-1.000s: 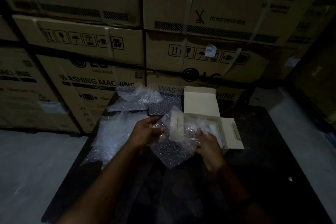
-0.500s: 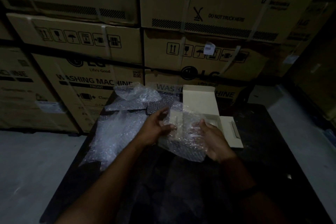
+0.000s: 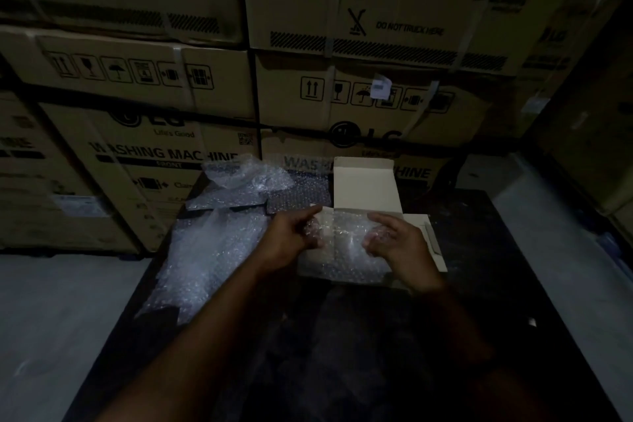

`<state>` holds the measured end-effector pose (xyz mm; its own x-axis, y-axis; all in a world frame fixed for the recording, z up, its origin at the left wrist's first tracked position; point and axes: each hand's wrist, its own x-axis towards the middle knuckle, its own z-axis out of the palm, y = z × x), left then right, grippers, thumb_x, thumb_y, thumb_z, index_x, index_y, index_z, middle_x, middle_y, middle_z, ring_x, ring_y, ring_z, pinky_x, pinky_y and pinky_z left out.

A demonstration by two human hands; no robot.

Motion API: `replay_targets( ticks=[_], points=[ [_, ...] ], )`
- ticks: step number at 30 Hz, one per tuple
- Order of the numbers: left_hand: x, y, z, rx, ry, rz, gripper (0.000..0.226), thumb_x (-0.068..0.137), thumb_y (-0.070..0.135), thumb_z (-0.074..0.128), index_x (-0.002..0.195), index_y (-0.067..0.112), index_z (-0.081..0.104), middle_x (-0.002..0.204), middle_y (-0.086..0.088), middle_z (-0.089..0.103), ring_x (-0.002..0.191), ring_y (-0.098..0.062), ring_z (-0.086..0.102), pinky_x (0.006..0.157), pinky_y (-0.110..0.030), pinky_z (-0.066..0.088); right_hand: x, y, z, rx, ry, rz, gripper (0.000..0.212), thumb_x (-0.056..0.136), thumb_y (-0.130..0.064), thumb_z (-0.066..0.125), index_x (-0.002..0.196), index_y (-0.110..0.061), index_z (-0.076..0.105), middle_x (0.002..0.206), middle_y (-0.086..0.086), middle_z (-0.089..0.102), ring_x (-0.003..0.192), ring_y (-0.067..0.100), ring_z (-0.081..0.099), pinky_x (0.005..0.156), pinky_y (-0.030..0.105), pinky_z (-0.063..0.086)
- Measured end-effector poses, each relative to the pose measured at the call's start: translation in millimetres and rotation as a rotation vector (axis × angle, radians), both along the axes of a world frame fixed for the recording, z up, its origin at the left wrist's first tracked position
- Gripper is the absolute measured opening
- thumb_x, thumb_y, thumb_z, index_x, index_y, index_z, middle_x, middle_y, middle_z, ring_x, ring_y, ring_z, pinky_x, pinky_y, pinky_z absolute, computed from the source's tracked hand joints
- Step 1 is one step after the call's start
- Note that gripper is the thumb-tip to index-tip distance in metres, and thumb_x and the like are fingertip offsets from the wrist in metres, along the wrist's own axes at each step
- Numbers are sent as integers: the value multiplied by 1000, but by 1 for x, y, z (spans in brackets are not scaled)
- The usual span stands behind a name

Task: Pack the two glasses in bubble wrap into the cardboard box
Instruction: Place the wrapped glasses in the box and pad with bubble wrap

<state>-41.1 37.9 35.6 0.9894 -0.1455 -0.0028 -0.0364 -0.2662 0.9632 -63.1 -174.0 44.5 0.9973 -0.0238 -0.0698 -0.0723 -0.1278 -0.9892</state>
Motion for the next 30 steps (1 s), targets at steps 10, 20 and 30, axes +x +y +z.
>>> replay_targets(
  ticks=[10, 20, 30],
  points=[
    [20, -14, 17, 214, -155, 71, 31, 79, 44, 64, 80, 15, 74, 99, -10, 66, 95, -17, 58, 85, -34, 45, 24, -27, 6, -303, -188, 33, 7, 88, -17, 66, 81, -20, 66, 101, 1, 58, 87, 4, 56, 79, 12, 43],
    [16, -40, 37, -316, 140, 100, 22, 94, 26, 56, 87, 7, 66, 76, -7, 65, 66, -17, 60, 62, -28, 50, 30, -43, 22, 212, 136, 104, 30, 79, 9, 66, 101, -9, 59, 97, 15, 69, 76, 25, 68, 64, 39, 58],
    [16, -55, 26, -292, 180, 93, 13, 86, 1, 62, 84, 12, 67, 73, 3, 68, 61, -6, 62, 55, -20, 47, 39, -66, 15, 281, 179, 49, 19, 86, 6, 60, 100, -7, 61, 92, 11, 69, 70, 16, 70, 59, 28, 58]
  ],
)
